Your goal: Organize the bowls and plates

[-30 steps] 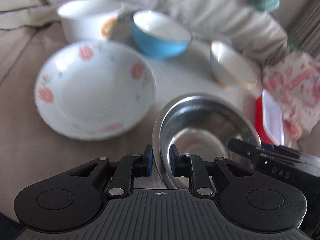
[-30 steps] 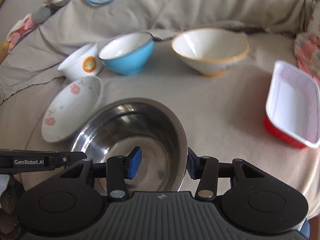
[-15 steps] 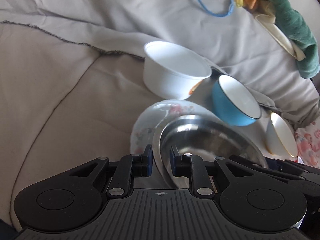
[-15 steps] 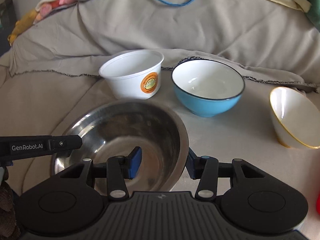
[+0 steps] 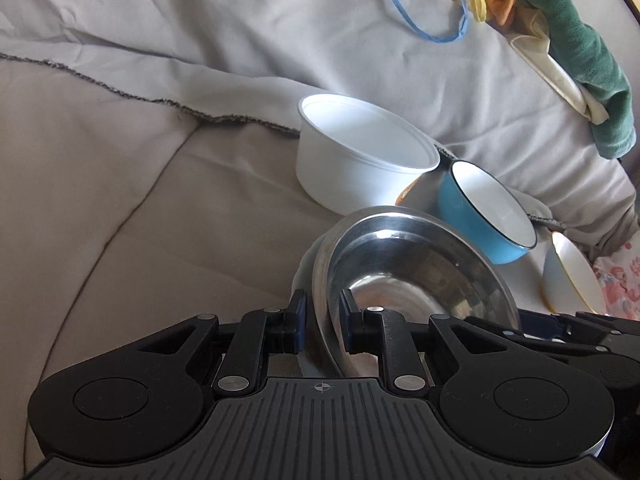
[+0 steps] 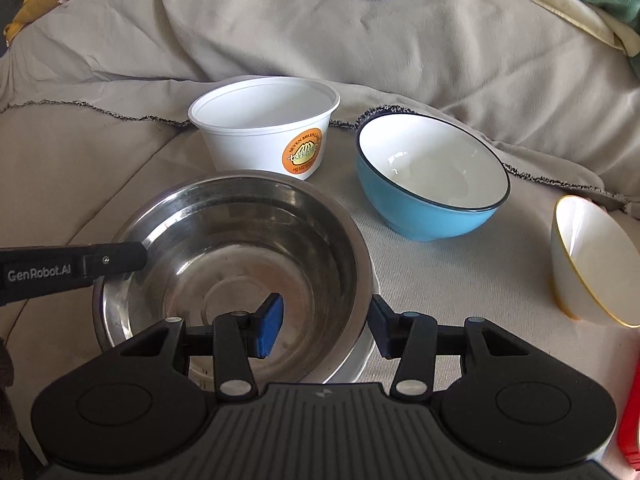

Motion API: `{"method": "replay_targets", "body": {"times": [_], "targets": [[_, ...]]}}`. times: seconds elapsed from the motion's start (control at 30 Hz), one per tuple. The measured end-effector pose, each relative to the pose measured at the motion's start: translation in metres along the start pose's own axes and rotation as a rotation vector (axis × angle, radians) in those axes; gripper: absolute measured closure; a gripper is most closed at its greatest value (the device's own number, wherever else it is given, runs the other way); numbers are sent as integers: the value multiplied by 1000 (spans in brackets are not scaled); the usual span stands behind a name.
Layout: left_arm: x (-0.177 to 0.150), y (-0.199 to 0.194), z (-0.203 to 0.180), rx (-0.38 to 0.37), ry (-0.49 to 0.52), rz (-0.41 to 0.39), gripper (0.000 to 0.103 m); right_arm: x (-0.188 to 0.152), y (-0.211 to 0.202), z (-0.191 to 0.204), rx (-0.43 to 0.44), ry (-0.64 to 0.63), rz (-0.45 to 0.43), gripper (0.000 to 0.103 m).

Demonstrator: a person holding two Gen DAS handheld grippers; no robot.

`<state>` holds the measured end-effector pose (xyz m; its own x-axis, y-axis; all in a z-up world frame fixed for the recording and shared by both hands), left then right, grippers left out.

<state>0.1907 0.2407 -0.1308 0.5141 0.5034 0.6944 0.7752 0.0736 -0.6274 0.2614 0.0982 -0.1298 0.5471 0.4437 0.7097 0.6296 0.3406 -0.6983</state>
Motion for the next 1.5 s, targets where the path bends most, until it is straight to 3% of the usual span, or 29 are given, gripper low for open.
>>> {"method": "replay_targets", "body": {"times": [0.17, 0.23, 0.27, 0.33, 0.43, 0.57, 0.7, 0.93, 1.17, 1.4, 1.5], "targets": [[1, -1, 4, -25, -10, -3, 84, 7, 4, -2, -27, 14, -11, 57], [2, -2, 7, -25, -20, -8, 83, 12, 4, -6, -67, 18, -38, 52], [3, -1, 9, -23, -28, -11, 81, 14, 4, -10, -88, 27, -48, 49], [3, 1, 15, -2, -40, -4, 65, 15, 8, -19, -114, 67, -47, 45], [-1, 8, 21, 21, -50, 27, 54, 5, 20, -22, -51, 140, 34, 45], [-13, 21, 21, -94, -129, 121, 59, -7, 31, -15, 22, 184, 104, 44], [-23, 33, 22, -201, -224, 189, 64, -9, 32, -10, 12, 164, 111, 43], [-17, 24, 31, -136, -202, 129, 69, -13, 26, 2, 11, 125, 117, 41], [-14, 19, 51, -60, -219, 82, 69, -13, 21, 30, 94, 81, 109, 40], [-13, 20, 50, -40, -184, 69, 69, -18, 18, 30, 95, 79, 104, 39], [-8, 13, 51, 17, -151, 28, 69, -17, 12, 26, 68, 90, 78, 39]]}}
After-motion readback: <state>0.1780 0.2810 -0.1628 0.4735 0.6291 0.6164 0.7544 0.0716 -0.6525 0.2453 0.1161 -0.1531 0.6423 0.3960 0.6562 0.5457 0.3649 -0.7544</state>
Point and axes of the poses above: each gripper's, at about its wrist camera, not at the fingertips, and y roughly the way its jaws point, z to its left, x to its top, the point moved 8 cm from there along y, roughly the way its jaws point, and after that the axes turned 5 degrees about -z, right-handed, at the moved point
